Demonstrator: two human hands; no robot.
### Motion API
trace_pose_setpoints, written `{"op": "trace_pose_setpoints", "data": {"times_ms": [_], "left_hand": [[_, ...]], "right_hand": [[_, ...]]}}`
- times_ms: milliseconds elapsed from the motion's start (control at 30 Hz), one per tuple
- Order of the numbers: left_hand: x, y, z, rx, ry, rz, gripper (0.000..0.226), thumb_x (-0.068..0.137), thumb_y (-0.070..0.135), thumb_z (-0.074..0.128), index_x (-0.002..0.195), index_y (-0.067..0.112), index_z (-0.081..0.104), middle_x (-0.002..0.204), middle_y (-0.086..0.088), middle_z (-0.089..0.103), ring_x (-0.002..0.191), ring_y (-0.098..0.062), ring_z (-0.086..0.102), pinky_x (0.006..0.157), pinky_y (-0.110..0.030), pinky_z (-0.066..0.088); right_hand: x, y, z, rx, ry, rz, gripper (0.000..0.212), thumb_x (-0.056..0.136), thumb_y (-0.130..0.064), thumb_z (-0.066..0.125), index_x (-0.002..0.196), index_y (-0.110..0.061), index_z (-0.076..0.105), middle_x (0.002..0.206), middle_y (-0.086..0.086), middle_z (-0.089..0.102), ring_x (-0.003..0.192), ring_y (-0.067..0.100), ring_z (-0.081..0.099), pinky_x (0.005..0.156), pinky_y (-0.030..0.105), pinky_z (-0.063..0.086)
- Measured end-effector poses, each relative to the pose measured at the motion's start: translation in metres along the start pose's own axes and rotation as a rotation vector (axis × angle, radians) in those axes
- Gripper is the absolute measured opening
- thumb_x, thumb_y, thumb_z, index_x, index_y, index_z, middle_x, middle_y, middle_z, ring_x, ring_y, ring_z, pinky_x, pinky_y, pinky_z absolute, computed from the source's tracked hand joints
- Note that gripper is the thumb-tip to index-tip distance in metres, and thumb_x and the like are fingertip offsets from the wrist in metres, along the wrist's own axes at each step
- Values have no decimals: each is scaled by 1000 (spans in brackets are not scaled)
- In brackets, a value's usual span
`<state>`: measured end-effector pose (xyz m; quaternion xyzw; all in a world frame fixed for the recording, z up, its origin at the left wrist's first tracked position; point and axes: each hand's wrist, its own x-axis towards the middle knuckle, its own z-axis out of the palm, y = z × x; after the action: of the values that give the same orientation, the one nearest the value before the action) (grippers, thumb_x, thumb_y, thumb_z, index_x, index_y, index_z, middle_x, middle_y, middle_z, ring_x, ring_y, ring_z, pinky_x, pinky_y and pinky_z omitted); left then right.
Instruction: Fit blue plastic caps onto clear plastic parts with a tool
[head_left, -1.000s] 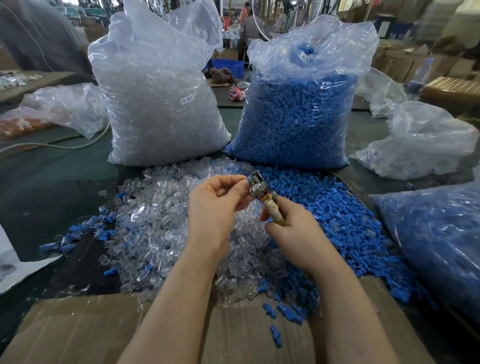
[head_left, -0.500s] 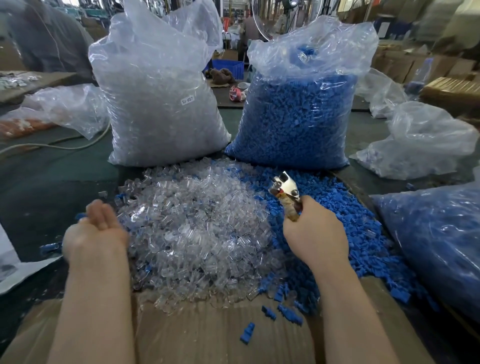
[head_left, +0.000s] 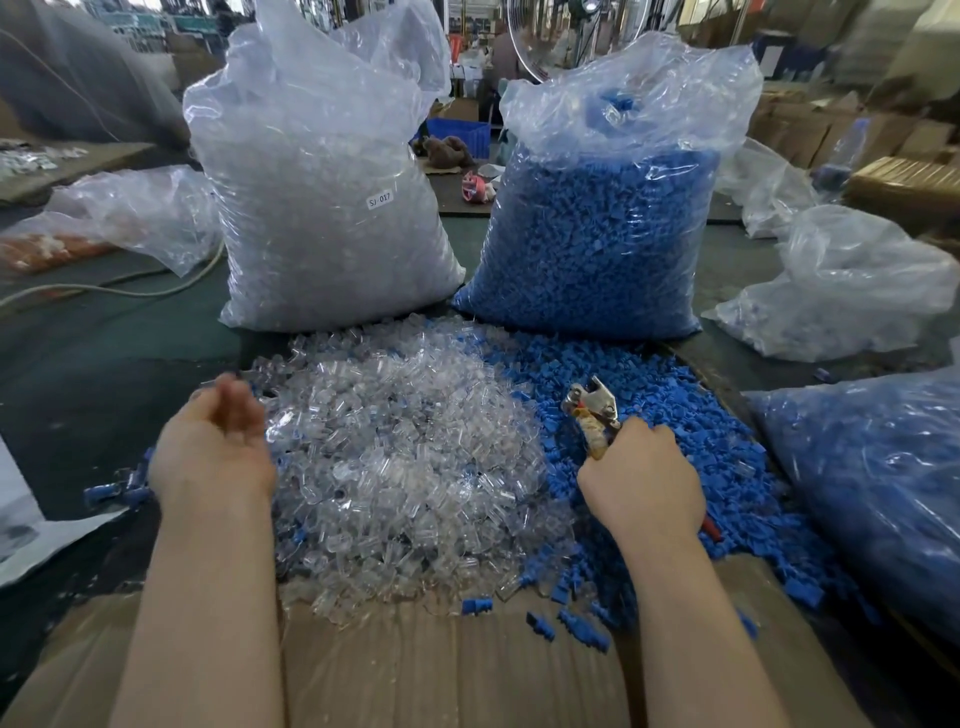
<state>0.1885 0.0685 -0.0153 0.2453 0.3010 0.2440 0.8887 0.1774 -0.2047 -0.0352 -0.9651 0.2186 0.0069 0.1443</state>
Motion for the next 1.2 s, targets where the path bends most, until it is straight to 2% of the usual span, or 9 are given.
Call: {"op": "trace_pose_setpoints", "data": {"times_ms": [133, 233, 367, 533, 600, 733, 933, 1100, 1200], "left_hand": [[-12, -17, 8, 841, -279, 207, 11, 91, 18, 67, 100, 23, 67, 98, 4, 73, 84, -5, 67, 76, -25, 51], [-27, -39, 12, 1451, -576, 271, 42, 88, 40, 70, 127, 32, 60, 130, 9, 60, 112, -12, 59, 98, -39, 46], [-33, -64, 16, 2165, -722, 443, 70, 85, 61, 62, 147, 41, 37, 161, 4, 25, 148, -29, 20, 119, -55, 13], [-41, -68, 19, 1843, -721, 530, 25, 88, 30, 72, 113, 33, 67, 121, 9, 65, 96, -7, 59, 94, -29, 48], [-44, -68, 20, 1865, -708, 536, 24, 90, 25, 71, 113, 29, 69, 111, 8, 70, 90, -7, 62, 91, -32, 53], [-47, -71, 19, 2003, -674, 635, 33, 88, 31, 73, 119, 25, 65, 111, 4, 70, 98, -16, 65, 91, -37, 54], [-45, -75, 19, 1873, -621, 734, 7, 87, 30, 73, 94, 29, 75, 81, 16, 69, 74, -3, 63, 67, -25, 53], [-52, -79, 23, 1552, -683, 692, 14, 81, 49, 75, 77, 35, 73, 63, 19, 65, 60, 2, 61, 61, -19, 50], [-57, -80, 26, 1298, -717, 465, 11, 82, 42, 75, 78, 32, 75, 68, 17, 71, 58, 2, 64, 59, -19, 50]], "right_hand": [[0, 0, -1, -12, -28, -9, 37, 92, -30, 56, 124, -12, 48, 124, 11, 50, 79, 27, 45, 66, 36, 38], [0, -1, 0, -19, -33, -16, 38, 92, -30, 56, 125, -11, 49, 126, 10, 50, 79, 27, 45, 66, 35, 38], [0, -1, 2, -31, -36, -29, 31, 92, -29, 57, 117, -13, 51, 122, 7, 51, 76, 25, 46, 64, 34, 39], [1, 0, 3, 46, 26, -38, 14, 91, -26, 54, 98, -16, 47, 80, 0, 47, 68, 23, 45, 58, 32, 36], [2, 0, 3, 71, 53, -42, 15, 91, -29, 55, 93, -18, 45, 71, -3, 40, 60, 19, 39, 57, 32, 34], [5, 0, 4, 134, 135, -61, 19, 91, -35, 58, 86, -23, 44, 67, -6, 41, 57, 16, 36, 54, 32, 30], [9, 2, 8, 301, 192, -153, 24, 90, -36, 59, 75, -24, 45, 68, -8, 53, 60, 12, 46, 56, 32, 34], [8, 1, 7, 408, 161, -253, 18, 89, -28, 56, 73, -26, 46, 69, -10, 55, 62, 10, 48, 50, 30, 30], [7, 0, 6, 494, 134, -286, 5, 90, -25, 55, 88, -26, 60, 79, -9, 63, 71, 12, 55, 59, 35, 43]]}}
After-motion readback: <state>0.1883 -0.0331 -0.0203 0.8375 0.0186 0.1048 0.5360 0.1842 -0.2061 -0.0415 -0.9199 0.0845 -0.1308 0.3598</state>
